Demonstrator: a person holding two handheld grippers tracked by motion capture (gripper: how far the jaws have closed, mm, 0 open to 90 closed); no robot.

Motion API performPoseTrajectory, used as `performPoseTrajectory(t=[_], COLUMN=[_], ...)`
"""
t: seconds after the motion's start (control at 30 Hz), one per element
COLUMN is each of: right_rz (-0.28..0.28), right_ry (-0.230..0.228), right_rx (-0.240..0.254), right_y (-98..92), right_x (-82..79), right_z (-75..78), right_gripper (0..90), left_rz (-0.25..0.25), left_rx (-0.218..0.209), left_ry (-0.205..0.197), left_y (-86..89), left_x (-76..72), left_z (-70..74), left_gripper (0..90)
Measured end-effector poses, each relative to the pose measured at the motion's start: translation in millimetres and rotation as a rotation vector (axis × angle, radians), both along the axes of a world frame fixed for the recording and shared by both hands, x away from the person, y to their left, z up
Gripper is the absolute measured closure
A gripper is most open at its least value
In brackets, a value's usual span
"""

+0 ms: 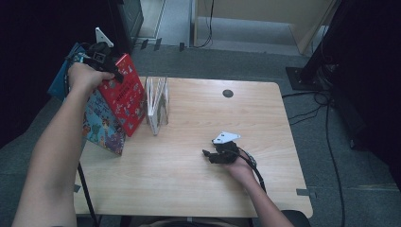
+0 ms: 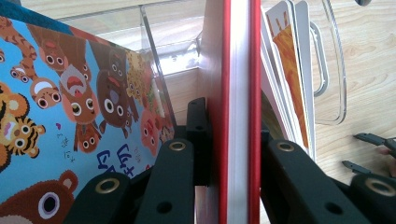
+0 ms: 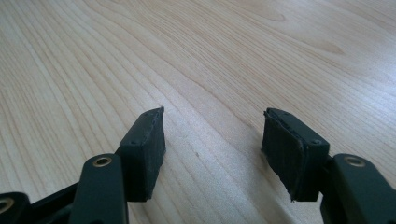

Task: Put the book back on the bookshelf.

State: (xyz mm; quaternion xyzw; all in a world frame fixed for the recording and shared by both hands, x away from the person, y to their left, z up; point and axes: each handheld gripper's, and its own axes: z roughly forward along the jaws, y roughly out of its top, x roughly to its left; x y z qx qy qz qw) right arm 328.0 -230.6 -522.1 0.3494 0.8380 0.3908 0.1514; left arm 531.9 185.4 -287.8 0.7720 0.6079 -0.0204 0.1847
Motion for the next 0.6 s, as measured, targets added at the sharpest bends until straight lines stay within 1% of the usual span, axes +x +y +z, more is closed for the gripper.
performPoseTrajectory(t=[0.13,0.3,0.33,0.4,0.47,0.6], right_rz=[0.000,0.000,0.000,0.000,0.000,0.000], right_ry=[-0.001,-0.001,-0.001,-0.001,-0.001,-0.001], right_rx=[0.001,0.001,0.001,0.000,0.001,0.000], right_y=[0.0,0.0,0.1,0.0,0.0,0.1], right_x=[0.0,0.0,0.0,0.0,0.0,-0.1], right_z=[-0.1,-0.1,-0.1,-0.1,-0.1,-0.1], right_gripper=[39.3,39.3,39.2,39.2,39.2,39.3], left_rz=[-0.005,0.002,0.012,0.013,0.021,0.019], left_rx=[0.000,0.006,-0.001,-0.012,-0.021,-0.007], left_ry=[0.012,0.000,-0.007,-0.014,-0.019,-0.007], left_y=[-1.2,1.1,1.9,3.3,3.6,1.7], left_x=[0.6,0.7,0.5,0.4,0.8,3.3], left_z=[2.9,10.3,11.5,12.4,12.2,5.7], left_gripper=[79.2,79.1,79.1,78.9,79.0,78.9])
